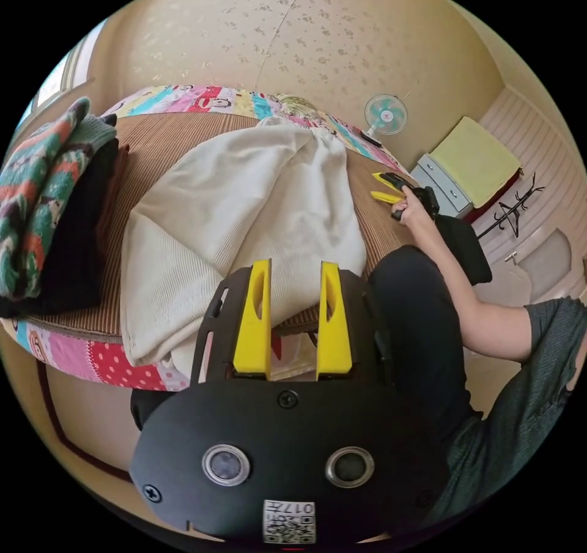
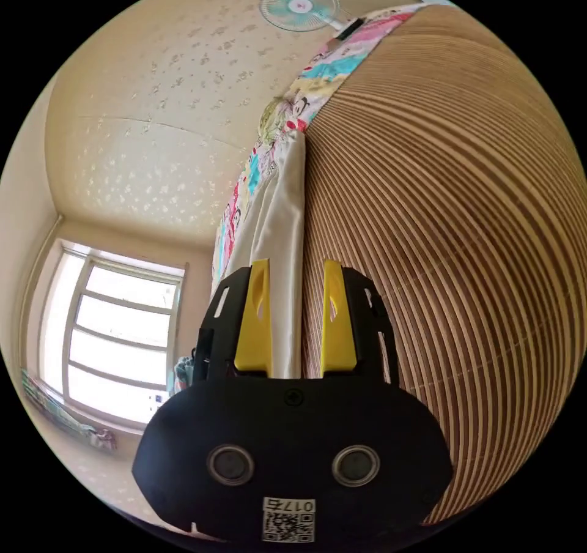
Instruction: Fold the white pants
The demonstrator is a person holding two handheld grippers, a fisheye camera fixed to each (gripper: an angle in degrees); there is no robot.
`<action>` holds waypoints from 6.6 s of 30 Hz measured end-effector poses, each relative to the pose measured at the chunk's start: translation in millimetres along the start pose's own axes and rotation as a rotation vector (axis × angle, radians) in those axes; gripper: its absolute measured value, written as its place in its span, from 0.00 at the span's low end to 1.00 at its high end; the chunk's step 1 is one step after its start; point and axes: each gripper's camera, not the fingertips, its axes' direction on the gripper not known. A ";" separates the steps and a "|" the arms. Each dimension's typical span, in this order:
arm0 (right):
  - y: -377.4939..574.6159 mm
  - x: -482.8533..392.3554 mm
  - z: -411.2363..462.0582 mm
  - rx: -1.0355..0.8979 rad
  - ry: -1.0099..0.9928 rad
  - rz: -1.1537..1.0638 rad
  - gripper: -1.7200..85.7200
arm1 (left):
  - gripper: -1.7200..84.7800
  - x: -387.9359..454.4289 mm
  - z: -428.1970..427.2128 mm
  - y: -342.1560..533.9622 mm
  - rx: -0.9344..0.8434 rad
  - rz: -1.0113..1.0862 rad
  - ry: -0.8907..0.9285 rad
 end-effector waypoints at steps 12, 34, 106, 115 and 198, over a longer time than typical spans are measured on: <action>37.1 -97.4 112.6 -0.443 0.579 -0.452 0.07 | 0.09 -38.8 47.5 -6.0 -0.070 -0.161 -0.219; 56.2 -164.8 32.5 -0.964 -0.082 -1.083 0.08 | 0.07 -139.8 137.3 -249.9 -0.192 -0.078 -0.212; 17.9 -39.6 -265.0 0.148 1.021 -0.115 0.14 | 0.19 -102.5 -160.8 71.6 0.191 -0.548 0.283; 128.6 23.5 -316.0 0.244 0.269 0.043 0.17 | 0.07 -116.9 -159.7 56.3 0.252 -0.580 0.354; 10.8 -118.9 -420.3 0.498 0.380 -0.195 0.14 | 0.18 -139.1 -73.2 -274.3 0.241 -0.382 0.138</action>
